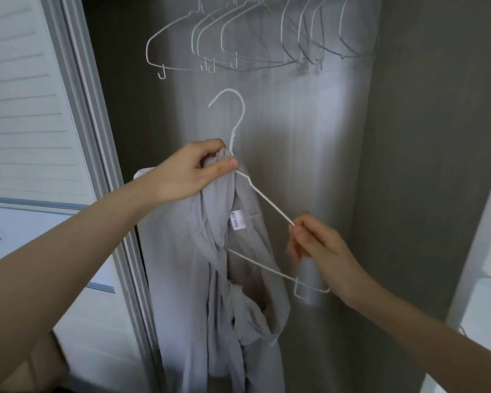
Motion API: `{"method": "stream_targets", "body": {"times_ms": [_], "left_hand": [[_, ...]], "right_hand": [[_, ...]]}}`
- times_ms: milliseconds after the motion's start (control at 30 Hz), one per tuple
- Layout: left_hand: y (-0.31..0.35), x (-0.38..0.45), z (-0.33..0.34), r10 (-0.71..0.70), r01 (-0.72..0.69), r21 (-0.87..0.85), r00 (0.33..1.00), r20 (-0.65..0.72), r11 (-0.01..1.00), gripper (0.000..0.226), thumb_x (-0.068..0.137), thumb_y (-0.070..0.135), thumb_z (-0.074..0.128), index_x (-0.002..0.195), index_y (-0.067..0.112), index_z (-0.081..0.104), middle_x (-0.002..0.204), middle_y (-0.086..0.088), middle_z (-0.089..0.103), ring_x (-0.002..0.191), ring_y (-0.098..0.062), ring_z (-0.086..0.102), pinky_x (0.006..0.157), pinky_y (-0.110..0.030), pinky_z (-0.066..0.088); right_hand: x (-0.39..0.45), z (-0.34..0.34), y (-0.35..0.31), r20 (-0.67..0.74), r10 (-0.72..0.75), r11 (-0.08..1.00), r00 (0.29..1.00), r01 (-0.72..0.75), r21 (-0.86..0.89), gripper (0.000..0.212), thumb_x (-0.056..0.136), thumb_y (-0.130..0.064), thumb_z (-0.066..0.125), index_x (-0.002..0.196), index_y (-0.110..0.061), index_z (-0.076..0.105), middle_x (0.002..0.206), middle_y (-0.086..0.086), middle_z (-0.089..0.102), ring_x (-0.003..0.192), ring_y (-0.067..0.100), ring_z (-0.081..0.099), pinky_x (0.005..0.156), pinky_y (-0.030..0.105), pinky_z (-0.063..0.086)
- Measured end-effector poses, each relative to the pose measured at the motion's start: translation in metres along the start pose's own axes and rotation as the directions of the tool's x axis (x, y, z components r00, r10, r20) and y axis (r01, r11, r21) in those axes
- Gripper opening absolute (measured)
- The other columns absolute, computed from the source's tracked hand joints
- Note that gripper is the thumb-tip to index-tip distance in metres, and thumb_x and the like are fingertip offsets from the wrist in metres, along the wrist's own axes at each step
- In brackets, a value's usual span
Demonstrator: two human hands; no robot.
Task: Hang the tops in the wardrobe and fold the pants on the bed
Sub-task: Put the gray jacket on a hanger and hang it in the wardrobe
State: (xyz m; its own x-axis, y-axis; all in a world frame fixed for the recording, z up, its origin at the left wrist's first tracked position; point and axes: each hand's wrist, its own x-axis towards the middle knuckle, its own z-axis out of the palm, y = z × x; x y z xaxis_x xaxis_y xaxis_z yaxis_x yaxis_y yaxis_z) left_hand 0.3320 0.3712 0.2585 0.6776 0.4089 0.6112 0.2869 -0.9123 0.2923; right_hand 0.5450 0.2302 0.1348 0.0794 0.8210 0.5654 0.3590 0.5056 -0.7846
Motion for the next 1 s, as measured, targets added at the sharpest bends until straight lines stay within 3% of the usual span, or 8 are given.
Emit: {"method": "stream_targets", "body": {"times_ms": [133,233,333,433,533,667,800,1000], "left_hand": [[-0.005,0.001,0.014,-0.115,0.123,0.035,0.976,-0.186,0.992,0.06,0.093,0.048,0.055,0.076,-0.009,0.053,0.071,-0.028,0.047,0.065,-0.037,0.044,0.062,-0.035,0.04],[-0.004,0.002,0.018,-0.205,0.199,-0.05,0.948,-0.243,0.979,0.057,0.095,0.04,0.057,0.069,-0.009,0.042,0.066,-0.027,0.037,0.059,-0.026,0.033,0.061,-0.032,0.033],[0.001,0.005,0.021,-0.234,0.213,-0.106,0.936,-0.263,0.971,0.056,0.094,0.039,0.058,0.07,-0.009,0.043,0.065,-0.023,0.035,0.057,-0.02,0.032,0.059,-0.031,0.03],[0.001,0.007,0.021,-0.247,0.214,-0.143,0.928,-0.279,0.966,0.056,0.093,0.041,0.058,0.072,-0.011,0.047,0.07,-0.029,0.038,0.058,-0.02,0.033,0.059,-0.032,0.03],[-0.009,0.003,0.014,-0.283,0.246,-0.155,0.908,-0.309,0.957,0.053,0.092,0.038,0.058,0.071,-0.01,0.05,0.064,-0.02,0.038,0.058,-0.017,0.034,0.059,-0.032,0.031],[-0.028,-0.016,0.009,-0.344,0.32,-0.125,0.882,-0.322,0.939,0.045,0.092,0.033,0.06,0.068,-0.005,0.056,0.06,-0.012,0.045,0.056,-0.015,0.038,0.059,-0.031,0.034],[-0.045,-0.032,0.005,-0.375,0.358,-0.116,0.865,-0.334,0.927,0.042,0.088,0.035,0.059,0.071,-0.003,0.062,0.072,-0.023,0.057,0.061,-0.015,0.044,0.063,-0.031,0.038],[-0.047,-0.044,0.021,-0.321,0.346,0.019,0.89,-0.324,0.938,0.043,0.092,0.024,0.061,0.055,0.007,0.047,0.053,-0.005,0.044,0.051,-0.013,0.034,0.057,-0.025,0.033]], "right_hand": [[-0.001,-0.002,-0.013,-0.208,-0.362,0.615,0.909,0.065,-0.786,0.026,0.086,-0.013,0.051,0.112,-0.017,0.052,0.106,0.002,0.051,0.095,0.021,0.045,0.084,0.036,0.041],[-0.011,0.016,-0.018,-0.015,-0.483,0.584,0.876,0.309,-0.751,0.02,0.085,-0.005,0.052,0.103,-0.011,0.057,0.103,0.004,0.053,0.093,0.02,0.049,0.085,0.032,0.042],[-0.016,0.042,-0.002,0.216,0.04,0.794,0.976,0.101,-0.6,0.032,0.094,-0.02,0.049,0.126,-0.019,0.05,0.121,-0.003,0.058,0.109,0.011,0.054,0.097,0.022,0.042],[-0.014,0.058,0.018,0.435,0.342,0.889,0.833,-0.136,-0.437,0.051,0.091,-0.027,0.059,0.138,-0.019,0.041,0.132,-0.005,0.054,0.117,0.005,0.052,0.103,0.019,0.039],[-0.019,0.055,0.024,0.47,0.346,0.823,0.812,-0.022,-0.567,0.03,0.085,-0.037,0.059,0.108,-0.02,0.052,0.106,-0.004,0.062,0.103,0.016,0.06,0.093,0.033,0.047],[-0.021,0.024,0.018,0.511,0.216,0.455,0.832,0.377,-0.807,0.043,0.073,-0.058,0.037,0.105,-0.03,0.043,0.109,-0.004,0.063,0.11,0.025,0.056,0.098,0.045,0.036],[-0.013,-0.01,0.01,0.409,0.457,0.328,0.79,0.278,-0.903,0.027,0.086,-0.044,0.046,0.11,-0.036,0.037,0.13,-0.01,0.049,0.128,0.017,0.043,0.103,0.072,0.012],[0.014,-0.042,-0.006,0.492,0.109,0.356,0.864,0.428,-0.83,0.021,0.09,-0.041,0.034,0.093,-0.031,0.052,0.099,-0.001,0.058,0.097,0.022,0.055,0.085,0.037,0.046]]}}
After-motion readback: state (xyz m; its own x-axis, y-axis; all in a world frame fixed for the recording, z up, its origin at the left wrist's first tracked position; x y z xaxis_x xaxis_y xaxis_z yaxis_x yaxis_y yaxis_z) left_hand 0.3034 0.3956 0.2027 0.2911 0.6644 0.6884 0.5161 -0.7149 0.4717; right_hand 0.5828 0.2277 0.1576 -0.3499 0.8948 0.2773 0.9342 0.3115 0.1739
